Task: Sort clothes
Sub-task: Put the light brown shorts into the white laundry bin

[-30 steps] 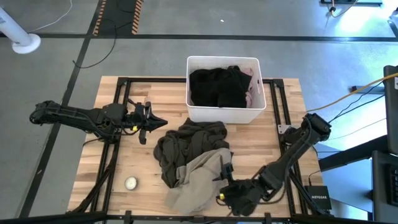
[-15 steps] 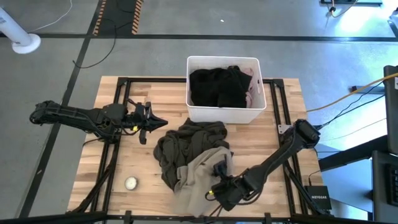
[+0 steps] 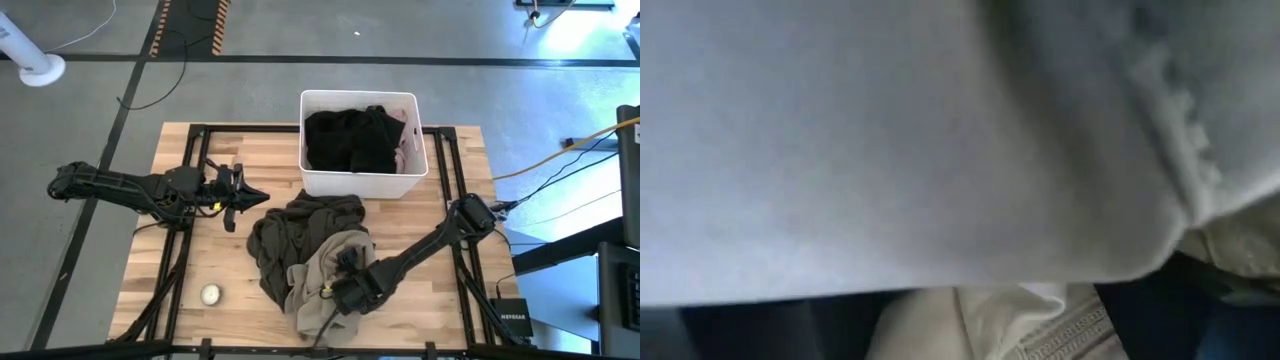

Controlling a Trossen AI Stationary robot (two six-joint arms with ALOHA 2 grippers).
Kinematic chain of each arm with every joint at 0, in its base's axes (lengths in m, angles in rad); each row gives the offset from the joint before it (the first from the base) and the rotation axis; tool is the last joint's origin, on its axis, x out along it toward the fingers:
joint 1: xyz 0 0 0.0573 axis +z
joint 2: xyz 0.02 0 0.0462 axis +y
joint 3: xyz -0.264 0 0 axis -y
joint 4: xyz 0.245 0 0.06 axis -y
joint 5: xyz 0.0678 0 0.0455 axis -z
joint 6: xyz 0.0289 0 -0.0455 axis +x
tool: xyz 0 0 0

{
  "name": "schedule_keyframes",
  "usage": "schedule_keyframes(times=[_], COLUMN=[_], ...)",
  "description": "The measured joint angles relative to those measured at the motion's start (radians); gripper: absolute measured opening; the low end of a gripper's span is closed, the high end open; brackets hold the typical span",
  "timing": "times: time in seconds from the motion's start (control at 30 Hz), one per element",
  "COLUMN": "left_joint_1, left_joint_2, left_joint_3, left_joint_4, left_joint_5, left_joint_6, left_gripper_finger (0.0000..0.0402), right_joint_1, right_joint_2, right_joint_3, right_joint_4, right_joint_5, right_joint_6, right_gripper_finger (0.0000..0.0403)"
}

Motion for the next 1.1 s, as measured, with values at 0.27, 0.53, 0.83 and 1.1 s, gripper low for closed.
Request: schedule_keyframes(times=[0.27,0.53,0.83,1.1], left_joint_1=[0.0,0.0,0.0,0.0], left_joint_2=[0.0,0.0,0.0,0.0], left_joint_3=[0.0,0.0,0.0,0.0], left_joint_4=[0.0,0.0,0.004,0.005], left_joint_5=[0.0,0.0,0.0,0.0], left_joint_6=[0.009,0.006,0.017,0.011], left_gripper_finger=[0.0,0.0,0.0,0.0], right_joint_1=[-0.017,-0.016,0.035,0.06], right_joint_2=[-0.001,0.0,-0.083,-0.242], right_joint_3=[-0.039,-0.049,-0.057,-0.056], right_joint_4=[0.096,0.113,0.093,0.116], right_joint_5=[-0.052,-0.071,-0.033,-0.025], right_joint_6=[-0.024,0.036,0.11,0.137], right_gripper_finger=[0.022,0.0033,0.0028,0.0028])
